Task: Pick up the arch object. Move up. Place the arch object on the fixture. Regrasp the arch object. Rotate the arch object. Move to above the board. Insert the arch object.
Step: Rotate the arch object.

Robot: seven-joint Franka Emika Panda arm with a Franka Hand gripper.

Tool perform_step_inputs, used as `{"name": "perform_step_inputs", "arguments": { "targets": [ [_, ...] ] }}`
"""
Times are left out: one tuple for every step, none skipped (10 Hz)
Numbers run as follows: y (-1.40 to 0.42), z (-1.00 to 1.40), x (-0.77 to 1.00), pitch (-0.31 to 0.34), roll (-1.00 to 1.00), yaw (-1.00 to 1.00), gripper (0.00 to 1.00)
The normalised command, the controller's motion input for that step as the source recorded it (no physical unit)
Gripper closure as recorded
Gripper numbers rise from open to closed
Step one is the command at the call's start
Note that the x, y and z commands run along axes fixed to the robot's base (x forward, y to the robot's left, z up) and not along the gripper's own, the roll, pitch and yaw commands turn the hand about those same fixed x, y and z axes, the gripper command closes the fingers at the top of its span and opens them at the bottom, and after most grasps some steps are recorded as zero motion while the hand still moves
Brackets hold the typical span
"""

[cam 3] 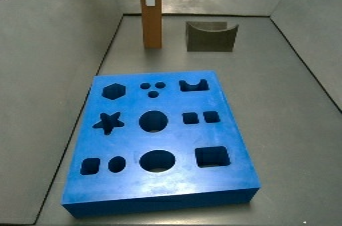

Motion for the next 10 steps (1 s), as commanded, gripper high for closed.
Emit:
{"name": "perform_step_inputs", "arguments": {
  "targets": [
    [0.00,-0.22,0.02,-0.012,0.11,0.01,1.00],
    [0.00,-0.22,0.02,-0.012,0.11,0.01,1.00],
    [0.00,-0.22,0.02,-0.012,0.11,0.01,1.00],
    [0.00,0.00,0.00,-0.012,0.11,0.01,0.00],
    [0.00,1.00,0.00,-0.012,0.10,0.01,0.00],
    [-0.01,1.00,-0.02,0.011,0.09,0.01,0.00],
    [-0.02,0.94,-0.03,0.032,0.06,0.02,0.00],
    [-0.01,0.84,-0.03,0.037,0.03,0.02,0.00],
    [-0.01,0.56,-0.01,0.047,-0.04,0.02,0.00],
    [-0.01,0.45,0.00,0.053,-0.06,0.02,0.00]
  ]
}}
